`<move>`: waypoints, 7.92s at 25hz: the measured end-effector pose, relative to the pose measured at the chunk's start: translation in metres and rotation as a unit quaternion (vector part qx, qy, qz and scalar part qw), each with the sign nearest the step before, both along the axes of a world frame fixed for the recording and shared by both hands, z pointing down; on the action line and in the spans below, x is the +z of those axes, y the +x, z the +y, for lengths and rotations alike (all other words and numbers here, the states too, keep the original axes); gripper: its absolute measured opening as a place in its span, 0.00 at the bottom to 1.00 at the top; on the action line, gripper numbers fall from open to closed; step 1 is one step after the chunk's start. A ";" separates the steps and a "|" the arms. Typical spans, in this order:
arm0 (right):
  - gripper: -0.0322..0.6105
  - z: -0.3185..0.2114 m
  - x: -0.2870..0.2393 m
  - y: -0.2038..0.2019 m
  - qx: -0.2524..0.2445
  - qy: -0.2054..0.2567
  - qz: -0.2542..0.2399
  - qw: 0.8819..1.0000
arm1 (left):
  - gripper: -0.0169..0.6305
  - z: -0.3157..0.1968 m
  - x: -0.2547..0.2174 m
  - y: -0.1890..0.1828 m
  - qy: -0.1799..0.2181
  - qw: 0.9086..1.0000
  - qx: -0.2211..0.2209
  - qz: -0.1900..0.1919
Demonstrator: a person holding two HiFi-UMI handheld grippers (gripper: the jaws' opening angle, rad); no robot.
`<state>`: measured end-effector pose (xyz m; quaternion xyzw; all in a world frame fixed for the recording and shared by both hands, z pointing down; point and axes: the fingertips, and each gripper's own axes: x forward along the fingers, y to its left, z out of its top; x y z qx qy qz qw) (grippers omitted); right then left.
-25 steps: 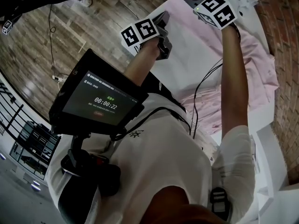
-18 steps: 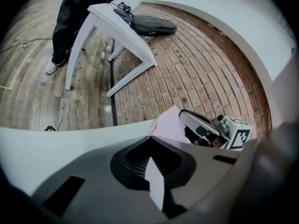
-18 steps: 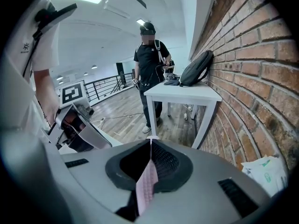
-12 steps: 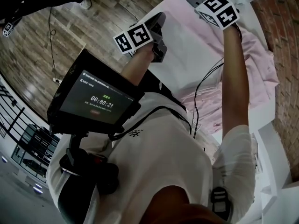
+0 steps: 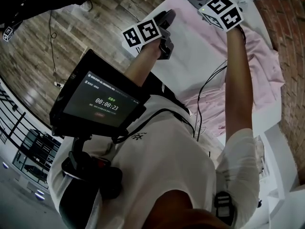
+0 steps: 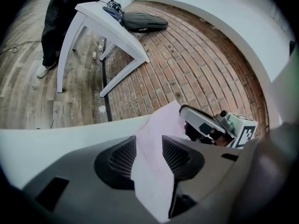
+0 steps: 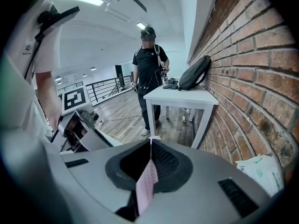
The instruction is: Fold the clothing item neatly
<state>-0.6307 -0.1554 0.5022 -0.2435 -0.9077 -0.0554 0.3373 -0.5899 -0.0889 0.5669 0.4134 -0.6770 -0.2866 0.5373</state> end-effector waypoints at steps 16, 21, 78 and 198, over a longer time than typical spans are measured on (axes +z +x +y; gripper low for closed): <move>0.07 -0.017 -0.007 0.006 0.010 0.004 -0.009 1.000 | 0.05 -0.001 -0.038 -0.002 -0.009 0.998 0.030 -0.054; 0.07 -0.035 -0.038 0.032 0.038 0.023 -0.039 0.998 | 0.05 -0.021 -0.089 0.029 0.031 0.990 0.072 -0.119; 0.08 -0.225 0.017 0.628 0.345 0.061 -0.049 0.935 | 0.14 -0.191 -0.061 0.612 0.077 0.852 0.404 -0.324; 0.06 -0.134 0.069 0.723 0.552 0.008 0.106 0.827 | 0.03 -0.215 -0.008 0.430 -0.021 0.761 0.494 -0.419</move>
